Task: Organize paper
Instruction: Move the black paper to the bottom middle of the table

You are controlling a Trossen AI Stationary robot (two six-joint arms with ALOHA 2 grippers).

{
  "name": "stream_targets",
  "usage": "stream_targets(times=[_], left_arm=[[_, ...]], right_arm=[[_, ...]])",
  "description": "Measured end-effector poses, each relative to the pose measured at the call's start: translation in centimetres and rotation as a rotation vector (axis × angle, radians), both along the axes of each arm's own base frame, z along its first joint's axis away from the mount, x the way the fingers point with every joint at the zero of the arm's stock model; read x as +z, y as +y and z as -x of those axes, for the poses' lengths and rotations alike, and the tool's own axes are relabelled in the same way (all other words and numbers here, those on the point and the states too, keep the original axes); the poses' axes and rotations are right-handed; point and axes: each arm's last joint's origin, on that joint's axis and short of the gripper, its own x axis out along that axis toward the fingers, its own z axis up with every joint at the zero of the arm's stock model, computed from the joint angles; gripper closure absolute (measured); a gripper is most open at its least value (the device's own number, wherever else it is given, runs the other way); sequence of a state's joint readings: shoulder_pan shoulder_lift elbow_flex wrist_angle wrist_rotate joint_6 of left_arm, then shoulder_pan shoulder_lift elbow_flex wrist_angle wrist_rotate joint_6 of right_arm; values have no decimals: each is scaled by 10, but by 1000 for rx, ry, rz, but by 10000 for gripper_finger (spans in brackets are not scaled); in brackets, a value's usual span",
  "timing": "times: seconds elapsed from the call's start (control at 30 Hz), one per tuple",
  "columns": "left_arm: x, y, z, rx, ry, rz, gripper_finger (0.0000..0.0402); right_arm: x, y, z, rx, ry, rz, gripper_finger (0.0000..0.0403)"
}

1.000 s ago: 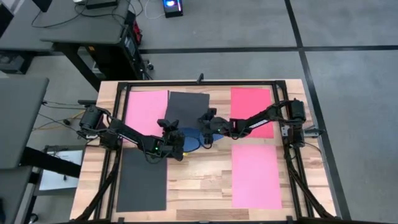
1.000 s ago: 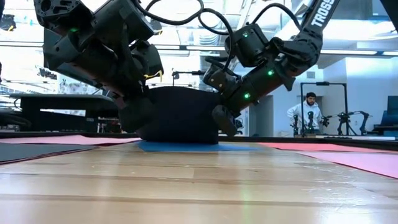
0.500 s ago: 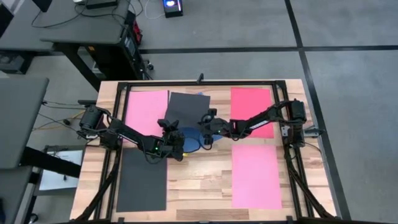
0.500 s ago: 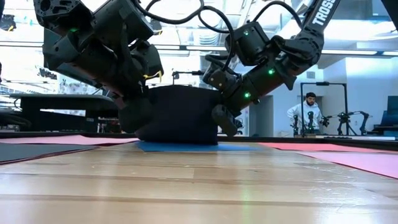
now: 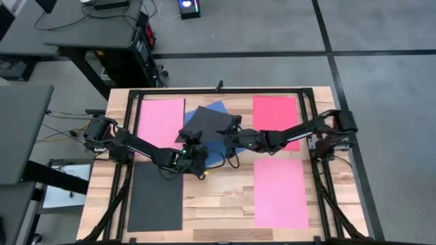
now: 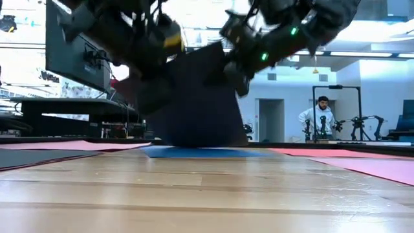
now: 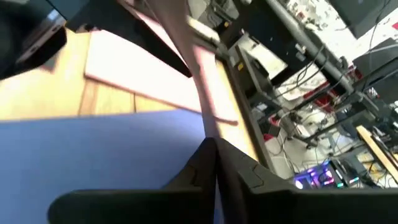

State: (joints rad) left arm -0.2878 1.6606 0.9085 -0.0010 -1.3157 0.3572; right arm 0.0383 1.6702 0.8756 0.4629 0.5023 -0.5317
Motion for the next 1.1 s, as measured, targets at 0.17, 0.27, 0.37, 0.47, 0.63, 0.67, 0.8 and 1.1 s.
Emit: stream_targets(times=[0.17,0.27,0.37,0.47,0.63,0.67,0.8,1.1], left_arm=[[49,-15,4,-60,-74,4,402],[78,-23,14,-90,-137,13,402],[102,-29,28,-123,-195,28,402],[118,-33,41,-154,-253,55,402],[126,-40,51,-187,-289,77,402],[125,-41,51,-191,-287,77,402],[122,-43,49,-193,-281,77,402],[119,-44,47,-191,-298,92,402]], right_arm=[[25,11,15,32,-7,-11,403],[36,18,23,48,-25,-28,403],[45,24,28,68,-47,-32,403],[50,30,31,86,-64,-40,403],[52,34,32,94,-82,-68,403],[52,35,32,95,-83,-73,403],[52,36,32,93,-102,-92,403],[55,39,32,88,-164,-160,400]])
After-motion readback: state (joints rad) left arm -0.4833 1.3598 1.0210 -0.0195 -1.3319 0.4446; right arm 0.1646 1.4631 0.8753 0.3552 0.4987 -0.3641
